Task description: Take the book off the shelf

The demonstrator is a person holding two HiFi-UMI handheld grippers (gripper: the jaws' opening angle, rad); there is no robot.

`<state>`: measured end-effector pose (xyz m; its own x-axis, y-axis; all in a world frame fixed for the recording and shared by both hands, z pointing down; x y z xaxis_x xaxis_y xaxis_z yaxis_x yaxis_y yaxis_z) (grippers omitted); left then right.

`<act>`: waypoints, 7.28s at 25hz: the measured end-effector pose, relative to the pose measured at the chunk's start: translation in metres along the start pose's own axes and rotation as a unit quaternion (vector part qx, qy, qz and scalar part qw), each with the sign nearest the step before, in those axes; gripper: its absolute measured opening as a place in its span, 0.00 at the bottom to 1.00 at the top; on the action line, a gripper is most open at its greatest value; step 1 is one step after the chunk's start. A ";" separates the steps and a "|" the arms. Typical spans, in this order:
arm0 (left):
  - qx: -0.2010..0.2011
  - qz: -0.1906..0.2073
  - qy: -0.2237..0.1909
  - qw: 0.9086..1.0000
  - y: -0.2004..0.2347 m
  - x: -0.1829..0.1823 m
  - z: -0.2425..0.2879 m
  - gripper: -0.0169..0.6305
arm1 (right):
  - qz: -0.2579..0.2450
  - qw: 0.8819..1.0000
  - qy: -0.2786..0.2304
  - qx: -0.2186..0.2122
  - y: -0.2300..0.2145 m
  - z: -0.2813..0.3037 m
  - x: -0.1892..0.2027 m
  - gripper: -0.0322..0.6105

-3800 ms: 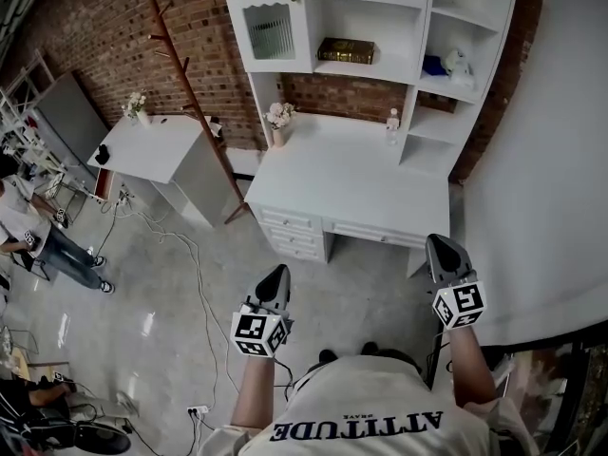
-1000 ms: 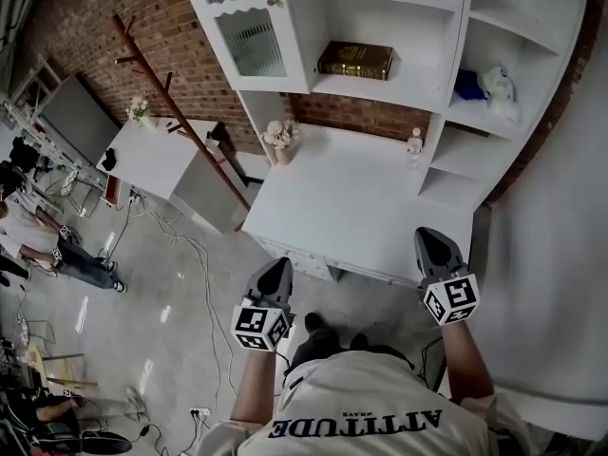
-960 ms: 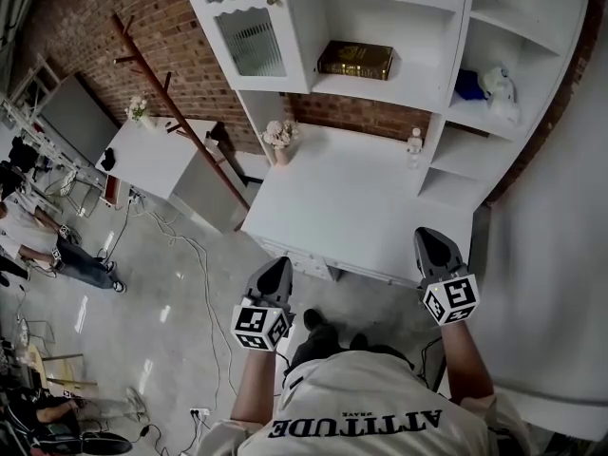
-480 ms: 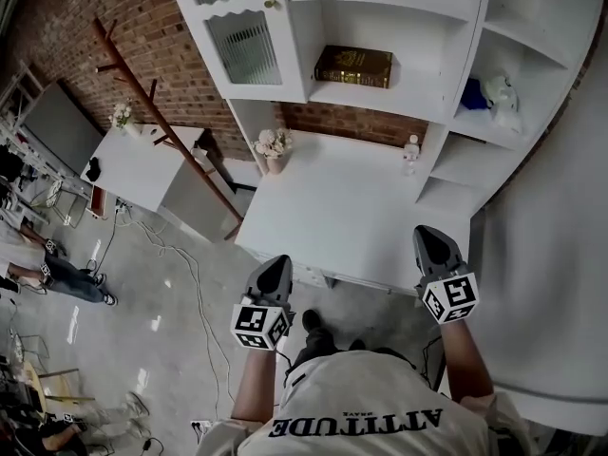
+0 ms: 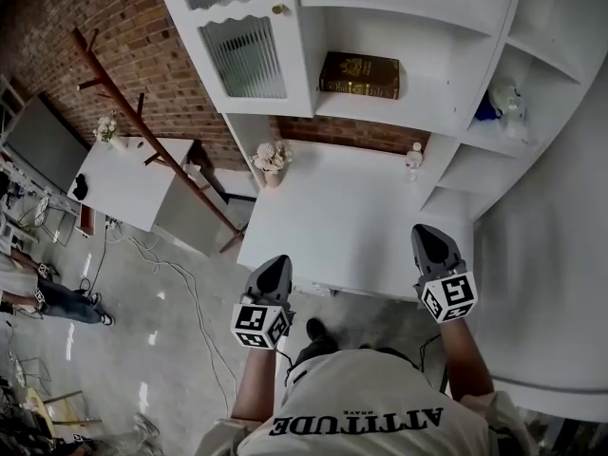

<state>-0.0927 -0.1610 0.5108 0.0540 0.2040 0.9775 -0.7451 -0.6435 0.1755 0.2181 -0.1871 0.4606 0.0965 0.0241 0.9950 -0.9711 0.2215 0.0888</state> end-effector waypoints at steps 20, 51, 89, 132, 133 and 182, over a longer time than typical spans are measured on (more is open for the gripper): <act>0.095 -0.008 -0.004 0.995 0.088 -0.016 0.028 0.07 | -0.108 0.992 0.001 0.062 0.038 0.075 -0.050 0.10; 0.069 0.020 -0.033 0.997 0.075 -0.066 0.126 0.07 | -0.244 0.969 -0.010 -0.035 -0.019 0.266 -0.119 0.10; 0.047 0.001 -0.019 0.999 0.082 -0.061 0.165 0.07 | -0.480 0.835 0.193 -0.187 -0.009 0.422 -0.072 0.44; 0.063 -0.001 -0.036 0.997 0.063 -0.057 0.125 0.07 | -0.447 0.839 0.204 -0.235 0.023 0.337 -0.074 0.44; 0.064 -0.001 -0.036 0.997 0.063 -0.057 0.125 0.07 | -0.446 0.839 0.205 -0.235 0.024 0.336 -0.074 0.44; 0.068 -0.019 -0.037 0.997 0.070 -0.050 0.097 0.07 | -0.627 0.778 0.013 0.037 0.053 0.309 -0.055 0.45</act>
<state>-0.0827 -0.2880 0.4861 0.1337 0.1777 0.9750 -0.6442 -0.7320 0.2217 0.0935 -0.4780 0.4248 0.9817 -0.1463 0.1221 -0.1192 0.0289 0.9925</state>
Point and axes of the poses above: the fingertips, and each gripper's own axes: z forward along the fingers, y to its left, x out of its underside, the point moved 3 cm from there along -z, backward along the fingers, and after that the axes turned 14 degrees about x, right-handed, at the moved point
